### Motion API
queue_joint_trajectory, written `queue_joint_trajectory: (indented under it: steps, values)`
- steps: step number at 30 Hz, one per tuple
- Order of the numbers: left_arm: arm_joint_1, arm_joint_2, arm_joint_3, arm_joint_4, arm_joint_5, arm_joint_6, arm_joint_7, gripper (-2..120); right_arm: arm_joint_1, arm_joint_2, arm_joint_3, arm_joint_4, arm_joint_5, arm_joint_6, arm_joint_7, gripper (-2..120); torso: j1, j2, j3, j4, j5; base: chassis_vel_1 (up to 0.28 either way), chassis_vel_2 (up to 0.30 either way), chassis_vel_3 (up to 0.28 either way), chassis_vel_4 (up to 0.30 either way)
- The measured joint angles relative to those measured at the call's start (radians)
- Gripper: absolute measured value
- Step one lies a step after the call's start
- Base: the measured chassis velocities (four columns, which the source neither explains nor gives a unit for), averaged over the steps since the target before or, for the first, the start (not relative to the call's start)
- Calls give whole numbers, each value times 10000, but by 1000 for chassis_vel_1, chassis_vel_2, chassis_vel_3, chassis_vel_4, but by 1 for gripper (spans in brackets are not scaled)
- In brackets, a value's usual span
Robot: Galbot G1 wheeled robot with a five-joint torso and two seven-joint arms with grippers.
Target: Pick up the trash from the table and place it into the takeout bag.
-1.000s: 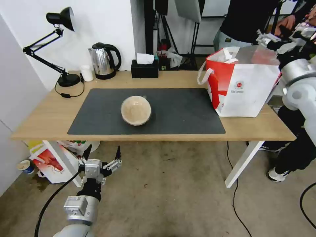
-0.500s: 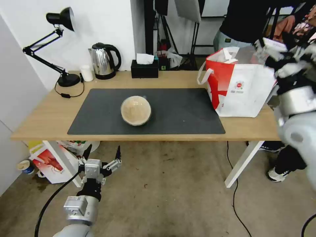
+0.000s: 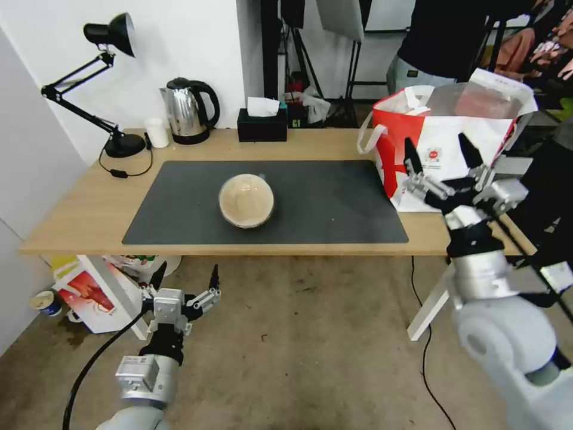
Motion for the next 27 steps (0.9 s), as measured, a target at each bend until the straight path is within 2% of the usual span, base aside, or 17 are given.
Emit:
queue_joint_trajectory:
  steps: [3,9,11,22,27]
  values:
    - [0,1,0,0,0,0,0,100,-784,495,-140,113,-685,232,-9,100,-1,0,-1,-2,2,0,0,0,0]
    - [1,0,0,0,0,0,0,100,-1521,958,-480,7,-1548,699,34,100,0,0,0,-2,2,0,0,0,0]
    - [1,1,0,0,0,0,0,100,-2076,1247,-792,-59,-2365,949,284,100,0,1,-1,-1,1,0,0,0,0]
    - [0,0,0,0,0,0,0,100,-3564,1904,-1625,-452,-4247,1435,1057,100,0,0,-1,-2,2,0,0,0,0]
    - [1,1,0,0,0,0,0,100,-3843,2024,-1839,-451,-4626,1445,1261,100,-1,1,-1,-2,2,0,0,0,0]
